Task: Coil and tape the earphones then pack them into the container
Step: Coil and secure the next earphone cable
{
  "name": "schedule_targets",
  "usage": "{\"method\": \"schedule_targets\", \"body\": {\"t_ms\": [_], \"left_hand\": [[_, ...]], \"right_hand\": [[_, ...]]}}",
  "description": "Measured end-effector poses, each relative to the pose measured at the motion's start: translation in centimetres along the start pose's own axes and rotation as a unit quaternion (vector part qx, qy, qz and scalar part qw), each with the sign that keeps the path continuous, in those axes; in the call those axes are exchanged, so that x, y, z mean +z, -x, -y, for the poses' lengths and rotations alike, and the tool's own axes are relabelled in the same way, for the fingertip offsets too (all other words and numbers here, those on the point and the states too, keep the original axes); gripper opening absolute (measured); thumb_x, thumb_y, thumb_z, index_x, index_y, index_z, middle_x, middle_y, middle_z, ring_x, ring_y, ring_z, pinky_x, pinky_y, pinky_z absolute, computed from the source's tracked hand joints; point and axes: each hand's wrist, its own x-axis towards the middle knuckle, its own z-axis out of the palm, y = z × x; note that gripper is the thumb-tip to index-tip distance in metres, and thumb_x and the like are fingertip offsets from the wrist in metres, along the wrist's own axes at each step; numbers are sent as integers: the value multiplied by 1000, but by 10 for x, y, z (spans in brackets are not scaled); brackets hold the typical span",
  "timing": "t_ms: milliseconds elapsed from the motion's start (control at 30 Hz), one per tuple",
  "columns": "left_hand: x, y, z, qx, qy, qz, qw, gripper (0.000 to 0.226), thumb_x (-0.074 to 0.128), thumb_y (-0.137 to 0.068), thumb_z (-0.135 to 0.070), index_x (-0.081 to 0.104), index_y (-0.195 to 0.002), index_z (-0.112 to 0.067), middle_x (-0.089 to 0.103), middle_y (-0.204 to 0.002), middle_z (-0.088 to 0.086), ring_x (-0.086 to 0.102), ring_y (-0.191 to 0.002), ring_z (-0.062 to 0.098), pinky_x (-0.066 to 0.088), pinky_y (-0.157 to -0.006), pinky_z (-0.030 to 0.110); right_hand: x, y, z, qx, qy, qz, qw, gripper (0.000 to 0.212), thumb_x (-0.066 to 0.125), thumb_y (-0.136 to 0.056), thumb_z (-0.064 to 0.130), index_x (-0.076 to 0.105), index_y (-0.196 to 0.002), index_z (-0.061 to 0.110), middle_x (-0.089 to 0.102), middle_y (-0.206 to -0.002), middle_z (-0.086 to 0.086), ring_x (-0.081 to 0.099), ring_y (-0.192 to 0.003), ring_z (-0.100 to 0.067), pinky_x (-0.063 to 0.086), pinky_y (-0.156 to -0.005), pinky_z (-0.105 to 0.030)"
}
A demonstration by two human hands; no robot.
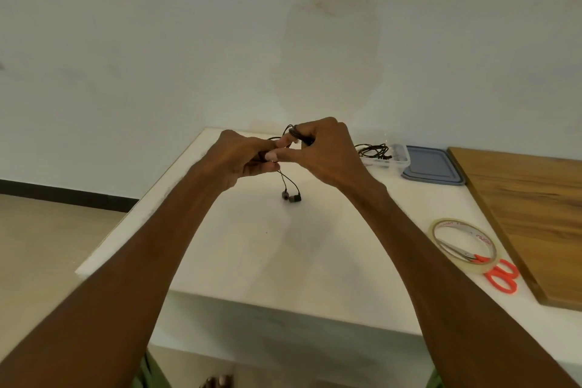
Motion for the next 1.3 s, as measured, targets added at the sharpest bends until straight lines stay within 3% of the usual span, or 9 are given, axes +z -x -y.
{"method": "schedule_targets", "body": {"t_ms": [267, 333, 467, 767, 833, 900, 1000, 1133, 1300], "left_hand": [[-8, -3, -3, -33, 60, 45, 997, 14, 73, -86, -13, 72, -91, 1, 53, -61, 2, 62, -49, 10, 47, -41, 12], [-7, -3, 0, -17, 45, 39, 998, 19, 74, -85, -12, 72, -99, 0, 53, -64, 3, 62, -49, 11, 46, -41, 13], [1, 0, 5, -14, 7, 95, 995, 25, 66, -93, -25, 73, -96, -1, 54, -61, 0, 65, -52, 11, 47, -43, 13], [3, -10, 5, 43, -151, -43, 987, 44, 62, -93, -45, 62, -65, -10, 55, -55, 0, 64, -44, 17, 49, -44, 18], [4, -11, 7, 71, -213, -62, 972, 47, 63, -91, -48, 61, -63, -10, 59, -49, 0, 64, -42, 17, 49, -42, 17], [6, -10, 9, 90, -263, -62, 959, 42, 63, -91, -42, 63, -66, -9, 62, -44, 1, 69, -45, 20, 47, -39, 15], [6, -9, 11, 107, -300, -55, 946, 33, 62, -91, -33, 66, -67, -10, 65, -48, 3, 69, -46, 19, 45, -38, 14], [4, -11, 11, 69, -245, -31, 967, 31, 64, -88, -26, 63, -63, -7, 62, -57, 4, 65, -44, 15, 47, -41, 16], [-3, -9, 8, -2, -84, 47, 995, 28, 72, -87, -30, 70, -76, -5, 59, -58, 0, 57, -46, 10, 43, -40, 16]], "right_hand": [[-2, 0, -1, 8, 170, 16, 985, 15, 76, -80, 34, 73, -77, 20, 45, -51, 12, 45, -51, -11, 32, -53, -24], [-7, -3, 0, 40, 1, -33, 999, 17, 75, -82, 26, 71, -72, 13, 45, -47, 10, 40, -48, -9, 32, -52, -23], [-22, -9, -3, 154, -341, -114, 920, 21, 76, -82, 14, 66, -84, -4, 41, -52, 7, 24, -39, -8, 22, -39, -18], [-20, -5, -17, 182, -258, -30, 948, 28, 86, -69, 40, 72, -63, 16, 33, -47, 10, 21, -40, -12, 22, -38, -16], [-17, -5, -15, 157, -217, -30, 963, 30, 86, -66, 44, 79, -80, 19, 54, -52, 15, 44, -39, -3, 30, -43, -8], [-12, -5, -14, 132, -165, -13, 977, 42, 87, -64, 45, 79, -98, 21, 74, -81, 14, 63, -69, 7, 40, -60, -6], [-6, -2, -11, 94, -87, 27, 991, 39, 86, -67, 41, 79, -100, 21, 74, -76, 0, 58, -68, -6, 40, -65, -14], [-4, -2, -10, 65, -37, 17, 997, 26, 86, -69, 35, 80, -90, 21, 52, -41, 17, 38, -42, -5, 29, -49, -14], [-3, -2, -9, 37, 39, -15, 998, 17, 83, -73, 34, 80, -85, 22, 52, -48, 14, 38, -46, -8, 30, -52, -21]]}}
